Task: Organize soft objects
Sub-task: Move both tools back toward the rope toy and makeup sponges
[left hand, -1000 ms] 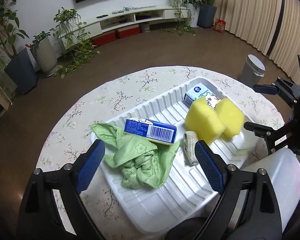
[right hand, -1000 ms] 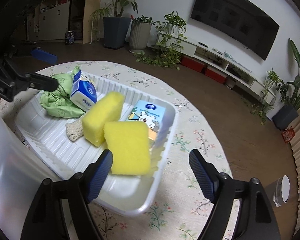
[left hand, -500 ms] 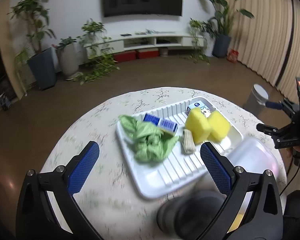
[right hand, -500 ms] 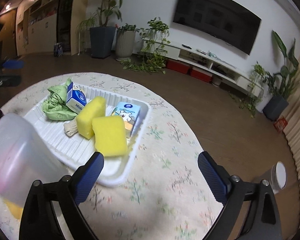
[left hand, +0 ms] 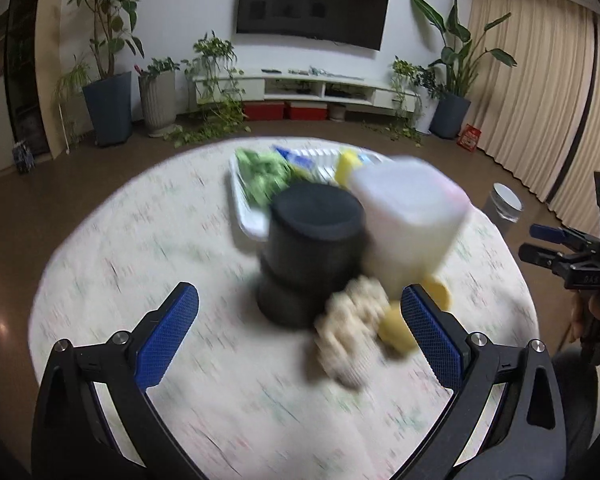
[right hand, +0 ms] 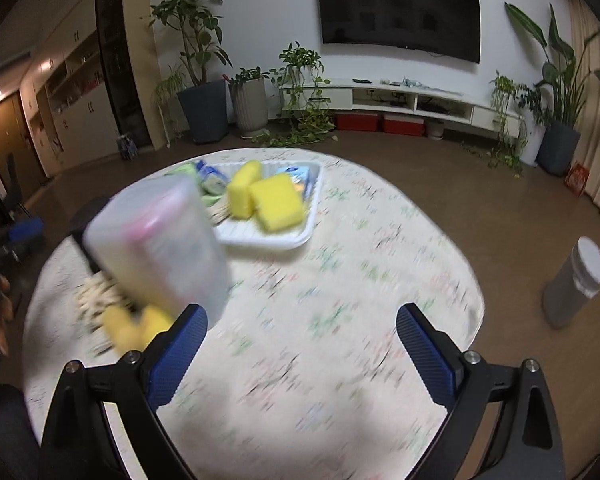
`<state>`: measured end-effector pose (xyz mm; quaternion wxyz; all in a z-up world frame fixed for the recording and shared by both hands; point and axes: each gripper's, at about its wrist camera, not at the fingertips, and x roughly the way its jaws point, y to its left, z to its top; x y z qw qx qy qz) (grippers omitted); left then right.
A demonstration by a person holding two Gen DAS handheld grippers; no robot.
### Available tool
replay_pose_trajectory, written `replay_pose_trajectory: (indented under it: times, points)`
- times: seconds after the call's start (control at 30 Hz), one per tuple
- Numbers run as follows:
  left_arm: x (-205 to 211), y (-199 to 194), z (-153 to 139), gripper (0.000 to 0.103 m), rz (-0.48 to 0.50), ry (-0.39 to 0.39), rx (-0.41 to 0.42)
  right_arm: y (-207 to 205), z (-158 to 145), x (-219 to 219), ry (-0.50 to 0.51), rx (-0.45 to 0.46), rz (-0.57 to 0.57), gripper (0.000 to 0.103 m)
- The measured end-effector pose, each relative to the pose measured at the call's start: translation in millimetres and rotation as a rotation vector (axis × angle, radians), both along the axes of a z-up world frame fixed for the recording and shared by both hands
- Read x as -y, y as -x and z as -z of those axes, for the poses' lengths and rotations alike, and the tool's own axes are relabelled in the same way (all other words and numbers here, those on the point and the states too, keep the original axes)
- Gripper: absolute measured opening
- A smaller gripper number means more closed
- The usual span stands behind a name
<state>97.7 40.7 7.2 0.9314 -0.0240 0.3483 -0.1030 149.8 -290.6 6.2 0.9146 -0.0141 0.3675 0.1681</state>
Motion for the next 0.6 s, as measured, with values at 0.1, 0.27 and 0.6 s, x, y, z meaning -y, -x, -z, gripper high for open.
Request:
replay_pose_trajectory:
  times: [0.1, 0.27, 0.6]
  points:
    - [13, 17, 12, 0.103, 0.011, 0.010, -0.013, 24, 4, -11, -0.021, -0.001, -0.016, 0.098]
    - [27, 35, 29, 0.103, 0.016, 0.035, -0.019, 55, 17, -33, -0.035, -0.011, -0.059, 0.098]
    - [40, 28, 39, 0.103, -0.003, 0.027, -0.020, 69, 37, -69, -0.049, -0.026, -0.102, 0.098]
